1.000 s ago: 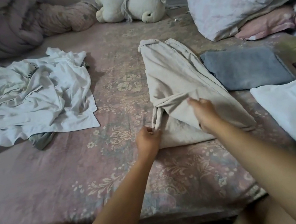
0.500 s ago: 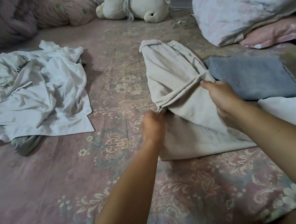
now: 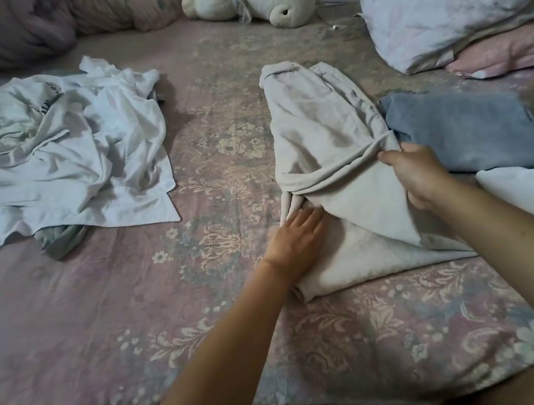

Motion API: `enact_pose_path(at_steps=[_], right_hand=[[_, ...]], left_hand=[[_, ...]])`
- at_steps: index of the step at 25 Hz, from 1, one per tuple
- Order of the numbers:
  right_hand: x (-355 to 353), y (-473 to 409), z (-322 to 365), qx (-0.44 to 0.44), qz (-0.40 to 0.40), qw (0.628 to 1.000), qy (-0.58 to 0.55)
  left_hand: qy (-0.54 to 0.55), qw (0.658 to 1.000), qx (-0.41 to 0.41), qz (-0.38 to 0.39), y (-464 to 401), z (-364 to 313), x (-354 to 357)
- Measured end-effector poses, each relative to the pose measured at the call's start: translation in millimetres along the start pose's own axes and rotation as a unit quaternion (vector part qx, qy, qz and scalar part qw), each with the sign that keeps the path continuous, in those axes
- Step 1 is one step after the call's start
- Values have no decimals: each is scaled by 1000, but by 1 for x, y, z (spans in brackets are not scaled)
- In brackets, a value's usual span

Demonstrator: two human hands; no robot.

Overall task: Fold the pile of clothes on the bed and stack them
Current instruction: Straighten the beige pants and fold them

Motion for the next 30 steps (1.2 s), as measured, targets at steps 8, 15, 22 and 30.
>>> enact_pose_path(at_steps=[8,15,22,30], right_hand=[[-8,0,25,-40,-65,997,9],[15,78,-12,-308,-41,938,152],[73,113,-92,-522,32,696,492],[15,87,-106,-501,-22,676,540]], left_hand=[[-32,958,-249,138,-33,25,-13],[61,922,-356,139,-35,32,-15],[-11,983,-170,-63,44,20,-45],[15,997,68,-26,69,-25,-23]])
Point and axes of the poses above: each hand's wrist, its own y-axis away from the middle knuckle, its own x-axis out of the palm, z = x × y, the point moved 1 cm from there along -y, towards the middle knuckle, and after that the axes turned 15 degrees about y, right-handed, at the moved point
